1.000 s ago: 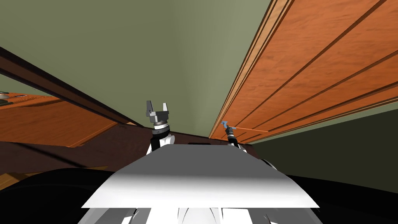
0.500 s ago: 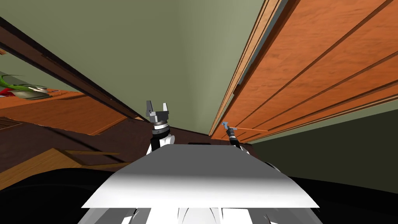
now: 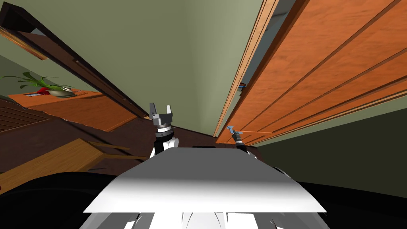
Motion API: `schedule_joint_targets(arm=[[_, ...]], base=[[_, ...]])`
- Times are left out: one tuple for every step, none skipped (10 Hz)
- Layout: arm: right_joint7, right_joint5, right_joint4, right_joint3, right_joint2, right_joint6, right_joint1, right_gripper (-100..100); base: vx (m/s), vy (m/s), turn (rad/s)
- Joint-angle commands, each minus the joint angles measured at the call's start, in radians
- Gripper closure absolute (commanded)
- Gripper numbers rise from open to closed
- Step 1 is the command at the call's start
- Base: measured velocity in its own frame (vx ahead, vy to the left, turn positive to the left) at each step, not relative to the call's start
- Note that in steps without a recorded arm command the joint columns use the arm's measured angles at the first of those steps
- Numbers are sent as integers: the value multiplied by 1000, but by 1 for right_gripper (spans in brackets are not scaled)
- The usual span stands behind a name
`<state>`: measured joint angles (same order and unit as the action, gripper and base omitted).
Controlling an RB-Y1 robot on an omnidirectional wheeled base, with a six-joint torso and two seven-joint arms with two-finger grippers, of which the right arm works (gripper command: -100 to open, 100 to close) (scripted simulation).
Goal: Pull the door open
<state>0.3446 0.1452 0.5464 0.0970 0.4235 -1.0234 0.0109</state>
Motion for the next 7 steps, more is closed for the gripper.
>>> schedule_joint_targets(arm=[[0, 0, 0, 0, 0, 0, 0, 100], [14, -3, -5, 12, 12, -30, 18, 100], [14, -3, -5, 12, 12, -30, 18, 100], [14, -3, -5, 12, 12, -30, 18, 100], [27, -5, -8, 22, 24, -57, 35, 100], [32, -6, -9, 26, 28, -68, 41, 100], [36, -7, -10, 30, 32, -78, 48, 100]], base=[[-73, -25, 29], [-125, -56, 124], [-159, -52, 97], [-70, -13, 11], [-106, -35, 116], [-161, -57, 122], [-134, -50, 93]])
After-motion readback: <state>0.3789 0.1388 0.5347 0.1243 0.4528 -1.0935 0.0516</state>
